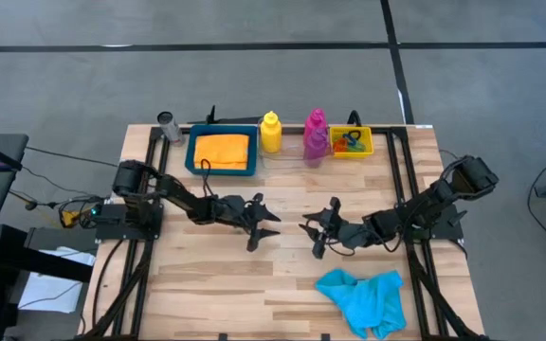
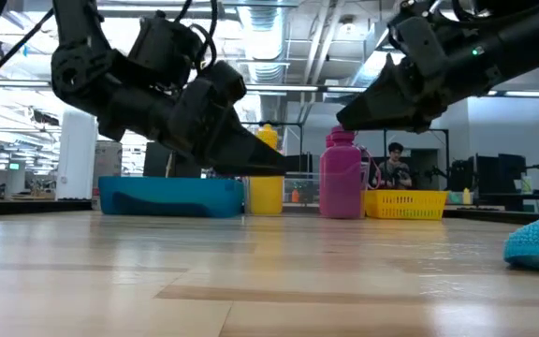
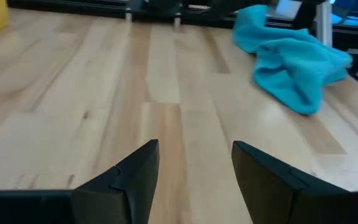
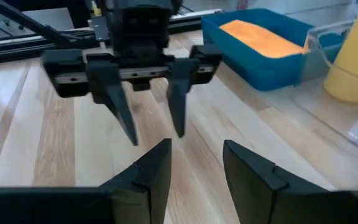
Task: Pick & Place Sports Items
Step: Fold the blue towel
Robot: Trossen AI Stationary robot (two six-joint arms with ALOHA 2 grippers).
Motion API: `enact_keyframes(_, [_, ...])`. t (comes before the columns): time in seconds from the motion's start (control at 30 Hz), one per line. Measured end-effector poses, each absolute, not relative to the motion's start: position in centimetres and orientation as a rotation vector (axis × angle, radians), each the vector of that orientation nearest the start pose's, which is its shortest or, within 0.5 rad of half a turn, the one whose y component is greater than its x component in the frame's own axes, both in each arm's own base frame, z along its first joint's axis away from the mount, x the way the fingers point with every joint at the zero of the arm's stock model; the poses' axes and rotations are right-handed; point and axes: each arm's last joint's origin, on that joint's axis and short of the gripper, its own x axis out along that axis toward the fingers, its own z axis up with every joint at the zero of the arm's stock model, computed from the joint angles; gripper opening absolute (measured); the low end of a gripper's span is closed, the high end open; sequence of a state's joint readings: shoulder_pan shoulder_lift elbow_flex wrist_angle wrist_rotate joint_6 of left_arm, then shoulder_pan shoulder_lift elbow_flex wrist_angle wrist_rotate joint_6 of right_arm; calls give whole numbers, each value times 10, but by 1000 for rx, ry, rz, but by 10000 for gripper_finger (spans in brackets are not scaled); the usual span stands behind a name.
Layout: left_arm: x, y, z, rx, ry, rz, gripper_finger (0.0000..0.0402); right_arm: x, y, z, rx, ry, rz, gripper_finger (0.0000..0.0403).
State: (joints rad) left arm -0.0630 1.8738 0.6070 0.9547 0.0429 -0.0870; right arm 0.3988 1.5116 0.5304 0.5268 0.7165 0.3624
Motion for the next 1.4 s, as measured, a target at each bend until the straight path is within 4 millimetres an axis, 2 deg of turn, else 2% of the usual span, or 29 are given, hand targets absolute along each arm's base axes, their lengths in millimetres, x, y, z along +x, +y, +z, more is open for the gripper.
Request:
enact_keyframes(0.1, [330, -29, 111, -81, 299, -131, 199, 253, 92, 165, 83, 305, -362, 138])
enact_keyframes(0.3, [370, -60, 113, -14, 236, -228, 199, 239, 94, 181, 127, 332, -310, 138])
enact_keyframes(0.47, [397, -85, 99, 1, 230, -281, 199, 229, 94, 185, 108, 365, -317, 138])
enact_keyframes(0.7, [424, -114, 75, -120, 247, -352, 199, 228, 91, 187, 92, 342, -378, 138])
enact_keyframes(0.97, [441, -139, 65, -127, 228, -406, 199, 228, 91, 188, 144, 327, -396, 138])
enact_keyframes(1.13, [445, -156, 60, -120, 281, -447, 199, 227, 93, 187, 203, 317, -402, 138])
enact_keyframes(1.3, [446, -162, 57, -75, 345, -356, 196, 226, 98, 187, 216, 314, -384, 138])
enact_keyframes(1.4, [445, -164, 56, -77, 358, -323, 175, 225, 99, 187, 218, 314, -380, 138])
